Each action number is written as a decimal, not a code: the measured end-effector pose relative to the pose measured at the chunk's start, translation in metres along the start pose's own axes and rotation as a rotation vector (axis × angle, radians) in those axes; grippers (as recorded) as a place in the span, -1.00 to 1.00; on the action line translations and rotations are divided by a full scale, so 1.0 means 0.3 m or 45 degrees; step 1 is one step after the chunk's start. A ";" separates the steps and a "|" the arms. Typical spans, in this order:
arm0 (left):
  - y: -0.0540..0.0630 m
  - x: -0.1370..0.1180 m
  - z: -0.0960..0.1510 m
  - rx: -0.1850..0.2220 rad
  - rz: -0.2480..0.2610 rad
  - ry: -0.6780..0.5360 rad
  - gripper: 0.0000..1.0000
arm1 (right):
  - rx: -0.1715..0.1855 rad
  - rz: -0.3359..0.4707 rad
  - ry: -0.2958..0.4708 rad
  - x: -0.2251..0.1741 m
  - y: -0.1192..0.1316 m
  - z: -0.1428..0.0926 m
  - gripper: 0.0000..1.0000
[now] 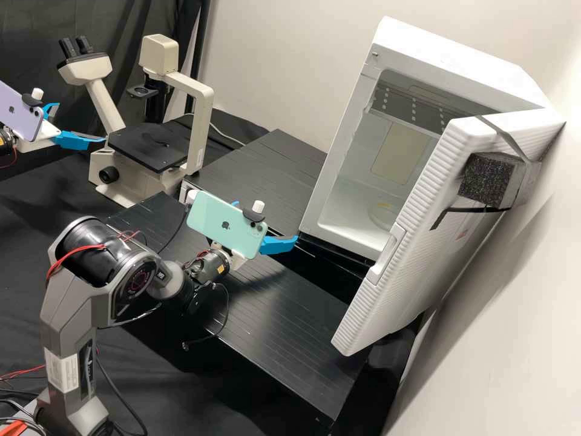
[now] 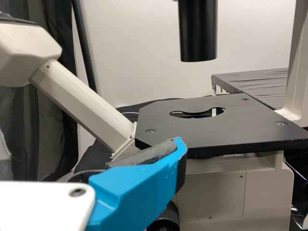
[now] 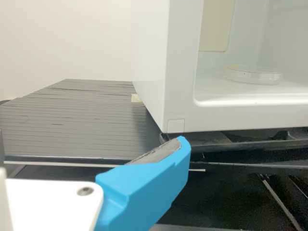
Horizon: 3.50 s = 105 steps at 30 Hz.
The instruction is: Take out the petri dish and place it under the microscope.
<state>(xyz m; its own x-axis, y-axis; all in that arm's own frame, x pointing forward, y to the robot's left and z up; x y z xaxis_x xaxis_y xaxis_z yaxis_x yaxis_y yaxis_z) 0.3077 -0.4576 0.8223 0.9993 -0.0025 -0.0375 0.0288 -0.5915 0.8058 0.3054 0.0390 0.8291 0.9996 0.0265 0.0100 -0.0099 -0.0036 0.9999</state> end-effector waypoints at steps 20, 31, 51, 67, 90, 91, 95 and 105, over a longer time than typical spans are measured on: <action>0.000 0.000 0.000 0.000 0.000 0.000 1.00 | 0.028 0.191 -0.011 -0.143 0.103 0.134 1.00; 0.000 0.000 0.000 0.000 0.000 0.000 1.00 | -0.001 0.394 -0.063 -0.087 0.254 0.237 1.00; 0.000 0.000 0.000 0.000 0.000 0.000 1.00 | -0.041 0.420 -0.090 0.270 0.430 0.339 1.00; 0.000 0.000 0.000 0.000 0.000 0.000 1.00 | -0.064 0.349 -0.030 0.430 0.481 0.363 1.00; 0.000 0.000 0.000 0.000 0.000 0.000 1.00 | -0.100 0.130 -0.088 0.532 0.572 0.347 1.00; 0.000 0.000 0.000 0.000 0.000 0.000 1.00 | -0.113 0.126 -0.092 0.534 0.575 0.345 1.00; 0.000 0.000 0.000 0.000 0.000 0.000 1.00 | -0.146 0.121 -0.097 0.539 0.586 0.338 1.00; 0.000 0.000 0.000 0.000 0.000 0.000 1.00 | -0.143 0.099 -0.158 0.561 0.568 0.368 1.00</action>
<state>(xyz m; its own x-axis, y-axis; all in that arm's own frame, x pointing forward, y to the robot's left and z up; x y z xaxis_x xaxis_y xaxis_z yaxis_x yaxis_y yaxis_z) 0.3077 -0.4576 0.8223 0.9993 -0.0025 -0.0375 0.0288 -0.5915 0.8058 0.4748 -0.0675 1.0009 0.9912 -0.0933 0.0936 -0.0831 0.1113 0.9903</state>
